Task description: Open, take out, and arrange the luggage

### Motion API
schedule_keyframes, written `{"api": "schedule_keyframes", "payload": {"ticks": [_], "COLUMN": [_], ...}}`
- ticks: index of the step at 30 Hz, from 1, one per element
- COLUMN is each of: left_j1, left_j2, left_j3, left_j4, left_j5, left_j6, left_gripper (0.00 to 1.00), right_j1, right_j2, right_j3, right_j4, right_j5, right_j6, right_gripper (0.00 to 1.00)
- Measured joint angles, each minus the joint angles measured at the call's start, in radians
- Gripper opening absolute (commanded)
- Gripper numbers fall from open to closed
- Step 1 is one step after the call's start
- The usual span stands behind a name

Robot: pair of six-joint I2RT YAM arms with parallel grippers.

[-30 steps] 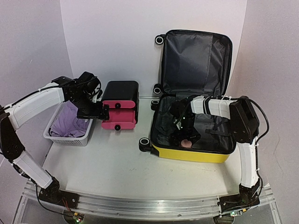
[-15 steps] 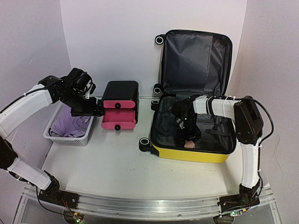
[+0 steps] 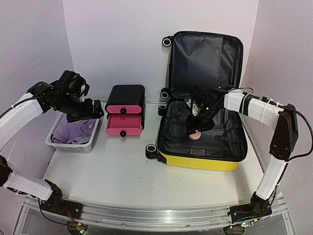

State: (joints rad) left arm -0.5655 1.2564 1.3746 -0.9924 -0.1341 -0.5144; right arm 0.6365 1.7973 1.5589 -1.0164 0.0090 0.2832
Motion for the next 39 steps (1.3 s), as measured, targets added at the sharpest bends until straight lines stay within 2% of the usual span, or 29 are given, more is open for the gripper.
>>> {"api": "schedule_keyframes", "payload": {"ticks": [3, 7, 10, 14, 22, 30, 39], "left_j1": [0.016, 0.098, 0.15, 0.154, 0.154, 0.154, 0.154], "left_j2": [-0.004, -0.014, -0.06, -0.159, -0.207, -0.28, -0.313], "left_j3": [-0.063, -0.237, -0.346, -0.384, -0.485, -0.566, -0.585], "left_j4": [0.034, 0.117, 0.164, 0.204, 0.391, 0.445, 0.472], "left_j5": [0.031, 0.148, 0.211, 0.28, 0.419, 0.483, 0.533], "left_j6": [-0.001, 0.0, 0.01, 0.028, 0.0, -0.039, -0.063], "left_gripper": [0.97, 0.95, 0.96, 0.96, 0.93, 0.94, 0.94], "right_j1": [0.017, 0.081, 0.134, 0.183, 0.23, 0.232, 0.235], "right_j2": [0.006, 0.064, 0.154, 0.294, 0.44, 0.536, 0.645], "right_j3": [0.013, 0.066, 0.151, 0.308, 0.435, 0.52, 0.605], "right_j4": [0.116, 0.248, 0.354, 0.438, 0.575, 0.666, 0.715], "right_j5": [-0.06, -0.149, -0.209, -0.24, -0.121, 0.038, 0.099], "right_j6": [-0.028, -0.08, -0.092, -0.088, -0.096, -0.104, -0.103], "right_gripper": [0.47, 0.47, 0.46, 0.46, 0.46, 0.47, 0.48]}}
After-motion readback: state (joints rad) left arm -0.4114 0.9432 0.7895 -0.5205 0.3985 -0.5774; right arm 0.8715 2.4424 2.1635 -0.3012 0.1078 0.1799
